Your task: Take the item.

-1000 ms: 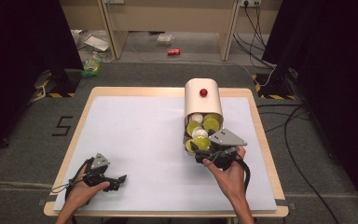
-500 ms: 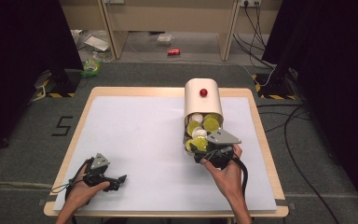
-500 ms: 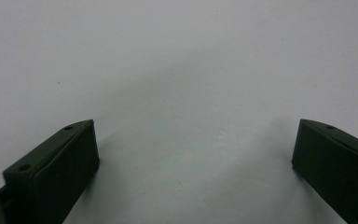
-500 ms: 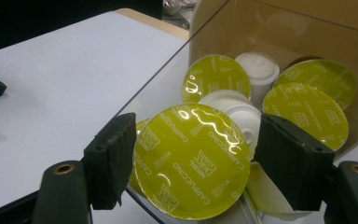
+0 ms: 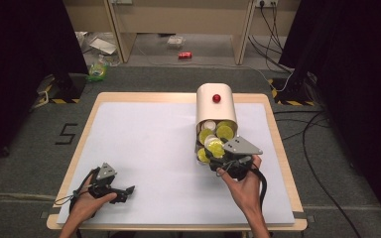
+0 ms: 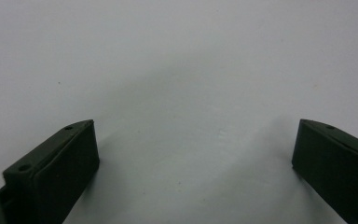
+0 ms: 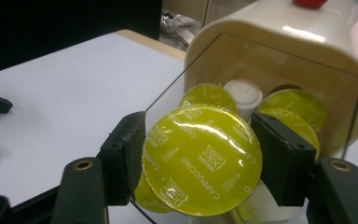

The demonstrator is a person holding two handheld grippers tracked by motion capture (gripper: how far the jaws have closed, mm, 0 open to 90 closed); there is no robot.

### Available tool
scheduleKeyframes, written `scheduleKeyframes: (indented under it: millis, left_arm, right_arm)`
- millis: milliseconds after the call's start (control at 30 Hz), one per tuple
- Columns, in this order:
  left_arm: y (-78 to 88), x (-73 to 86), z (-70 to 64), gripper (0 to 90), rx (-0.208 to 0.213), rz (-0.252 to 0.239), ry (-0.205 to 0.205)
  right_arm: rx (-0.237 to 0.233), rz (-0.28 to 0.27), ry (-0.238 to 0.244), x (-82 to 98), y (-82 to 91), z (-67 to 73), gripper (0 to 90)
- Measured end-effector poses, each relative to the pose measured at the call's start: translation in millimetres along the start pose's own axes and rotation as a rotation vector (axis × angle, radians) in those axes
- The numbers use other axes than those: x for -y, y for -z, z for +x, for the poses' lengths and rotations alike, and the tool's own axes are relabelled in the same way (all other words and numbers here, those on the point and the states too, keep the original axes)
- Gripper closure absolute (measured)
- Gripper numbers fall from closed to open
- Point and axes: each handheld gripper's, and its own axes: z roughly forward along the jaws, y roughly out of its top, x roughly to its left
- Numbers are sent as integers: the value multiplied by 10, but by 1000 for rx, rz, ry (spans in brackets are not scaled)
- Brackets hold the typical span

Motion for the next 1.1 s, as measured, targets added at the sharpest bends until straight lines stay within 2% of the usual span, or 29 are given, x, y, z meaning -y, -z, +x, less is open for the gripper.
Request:
scheduleKeyframes:
  millis: [233,767,1100]
  left_arm:
    - [1,0,1,0,0,1,0]
    - [2,0,4,0,2,0,1]
    - [2,0,4,0,2,0,0]
  right_arm:
    - [8,-35,-12,-55,125,-40,383]
    - [59,-90,-51,-53,386,-295,384]
    - [99,-94,-82,-1,487,-441,384]
